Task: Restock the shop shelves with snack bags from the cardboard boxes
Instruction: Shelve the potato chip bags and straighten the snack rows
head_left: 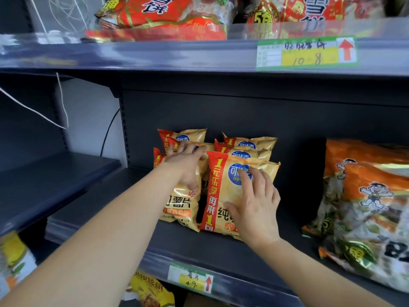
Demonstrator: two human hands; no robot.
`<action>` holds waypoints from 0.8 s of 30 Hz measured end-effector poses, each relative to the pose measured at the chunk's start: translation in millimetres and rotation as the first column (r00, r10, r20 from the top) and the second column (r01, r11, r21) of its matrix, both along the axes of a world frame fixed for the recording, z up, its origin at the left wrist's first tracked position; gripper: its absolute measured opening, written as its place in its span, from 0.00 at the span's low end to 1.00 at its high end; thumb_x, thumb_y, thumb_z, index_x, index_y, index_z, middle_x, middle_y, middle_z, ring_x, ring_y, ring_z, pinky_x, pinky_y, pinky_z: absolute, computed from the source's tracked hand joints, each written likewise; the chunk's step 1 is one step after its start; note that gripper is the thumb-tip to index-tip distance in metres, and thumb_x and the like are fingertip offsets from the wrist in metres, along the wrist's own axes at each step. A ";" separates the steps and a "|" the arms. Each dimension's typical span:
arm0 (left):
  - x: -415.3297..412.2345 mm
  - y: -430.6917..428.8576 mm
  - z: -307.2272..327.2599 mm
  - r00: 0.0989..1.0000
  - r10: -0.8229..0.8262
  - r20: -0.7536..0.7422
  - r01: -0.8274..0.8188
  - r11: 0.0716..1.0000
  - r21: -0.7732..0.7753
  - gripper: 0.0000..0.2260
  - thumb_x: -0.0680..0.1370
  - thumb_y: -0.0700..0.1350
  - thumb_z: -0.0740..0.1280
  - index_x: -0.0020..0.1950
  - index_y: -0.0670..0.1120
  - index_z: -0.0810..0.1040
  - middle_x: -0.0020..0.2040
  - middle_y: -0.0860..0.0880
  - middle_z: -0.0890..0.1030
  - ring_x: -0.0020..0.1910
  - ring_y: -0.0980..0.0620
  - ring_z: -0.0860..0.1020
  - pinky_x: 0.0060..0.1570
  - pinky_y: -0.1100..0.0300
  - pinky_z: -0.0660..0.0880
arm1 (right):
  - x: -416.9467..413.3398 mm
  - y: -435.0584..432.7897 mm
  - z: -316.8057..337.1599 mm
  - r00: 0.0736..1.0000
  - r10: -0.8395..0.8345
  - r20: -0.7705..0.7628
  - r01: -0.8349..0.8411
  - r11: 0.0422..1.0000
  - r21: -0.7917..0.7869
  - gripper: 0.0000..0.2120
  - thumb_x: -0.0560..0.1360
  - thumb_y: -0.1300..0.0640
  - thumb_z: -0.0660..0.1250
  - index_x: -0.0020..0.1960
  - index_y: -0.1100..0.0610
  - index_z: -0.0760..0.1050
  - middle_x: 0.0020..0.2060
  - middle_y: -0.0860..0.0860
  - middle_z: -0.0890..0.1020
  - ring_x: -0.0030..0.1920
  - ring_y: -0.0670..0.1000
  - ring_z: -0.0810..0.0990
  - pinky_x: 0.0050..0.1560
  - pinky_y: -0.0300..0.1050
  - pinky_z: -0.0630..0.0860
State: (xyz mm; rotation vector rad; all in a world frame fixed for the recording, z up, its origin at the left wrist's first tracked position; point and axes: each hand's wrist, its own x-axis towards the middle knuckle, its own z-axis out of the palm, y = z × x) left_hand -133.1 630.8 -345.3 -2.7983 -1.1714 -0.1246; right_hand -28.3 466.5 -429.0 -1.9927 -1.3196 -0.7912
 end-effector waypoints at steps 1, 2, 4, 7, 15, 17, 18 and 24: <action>-5.0 -3.0 -4.1 0.998 -0.002 0.060 -0.001 0.999 0.039 0.55 0.63 0.56 0.77 0.78 0.53 0.42 0.78 0.48 0.45 0.76 0.43 0.37 0.73 0.39 0.37 | -0.1 -0.1 -1.3 1.000 0.010 0.004 -0.010 1.000 0.009 0.40 0.61 0.48 0.80 0.67 0.56 0.64 0.65 0.58 0.71 0.68 0.59 0.62 0.61 0.62 0.69; -11.4 -6.6 -9.8 0.991 -0.002 0.136 -0.008 0.997 0.073 0.55 0.63 0.58 0.76 0.77 0.53 0.41 0.78 0.48 0.44 0.76 0.43 0.35 0.72 0.40 0.35 | 0.2 -0.8 -2.9 1.000 0.021 0.007 -0.022 1.000 0.019 0.40 0.62 0.48 0.79 0.68 0.57 0.64 0.66 0.58 0.70 0.69 0.59 0.62 0.63 0.62 0.68; -25.2 -16.0 -26.8 0.951 0.016 0.310 -0.045 0.995 0.087 0.56 0.63 0.60 0.75 0.77 0.54 0.39 0.78 0.49 0.40 0.75 0.44 0.32 0.72 0.40 0.33 | 0.8 -3.9 -8.8 1.000 0.018 -0.011 -0.017 0.999 0.033 0.44 0.64 0.47 0.78 0.71 0.58 0.60 0.69 0.59 0.65 0.71 0.60 0.61 0.65 0.62 0.66; -46.5 -29.5 -59.7 0.863 0.156 0.481 -0.173 0.985 -0.011 0.59 0.63 0.61 0.76 0.75 0.55 0.31 0.76 0.48 0.33 0.74 0.43 0.31 0.71 0.41 0.35 | -1.9 -10.5 -19.4 0.982 -0.034 -0.188 0.044 0.998 0.050 0.52 0.64 0.43 0.76 0.76 0.58 0.50 0.74 0.60 0.56 0.74 0.62 0.56 0.69 0.61 0.61; -55.1 -19.5 -97.7 0.651 0.326 0.685 -0.085 0.929 -0.361 0.60 0.61 0.56 0.79 0.74 0.58 0.34 0.77 0.51 0.51 0.74 0.44 0.58 0.66 0.37 0.64 | -9.2 -15.6 -30.0 0.782 -0.011 -0.623 0.000 1.000 -0.017 0.57 0.65 0.39 0.74 0.77 0.53 0.40 0.75 0.54 0.55 0.74 0.57 0.56 0.70 0.59 0.60; -54.2 -19.4 -98.5 0.622 0.310 0.719 -0.065 0.936 -0.347 0.60 0.61 0.55 0.79 0.75 0.57 0.36 0.76 0.50 0.53 0.75 0.45 0.56 0.68 0.38 0.61 | -10.2 -14.9 -27.7 0.763 0.003 -0.647 -0.013 1.000 -0.011 0.56 0.65 0.40 0.75 0.77 0.53 0.41 0.74 0.53 0.58 0.73 0.57 0.58 0.69 0.59 0.61; -54.2 -20.3 -99.2 0.616 0.313 0.723 -0.070 0.936 -0.345 0.59 0.62 0.55 0.79 0.75 0.56 0.36 0.77 0.50 0.52 0.75 0.45 0.55 0.70 0.38 0.58 | -11.0 -15.5 -26.1 0.756 0.002 -0.654 -0.015 1.000 -0.014 0.56 0.65 0.40 0.75 0.77 0.53 0.42 0.74 0.53 0.59 0.73 0.57 0.58 0.69 0.60 0.62; -62.8 -31.1 -108.3 0.579 0.410 0.705 -0.109 0.896 -0.431 0.62 0.61 0.55 0.80 0.76 0.53 0.34 0.78 0.47 0.45 0.77 0.45 0.47 0.73 0.39 0.53 | -11.1 -29.8 -21.0 0.733 -0.017 -0.680 -0.046 0.996 -0.074 0.56 0.65 0.43 0.76 0.77 0.51 0.40 0.74 0.53 0.58 0.73 0.57 0.58 0.70 0.58 0.60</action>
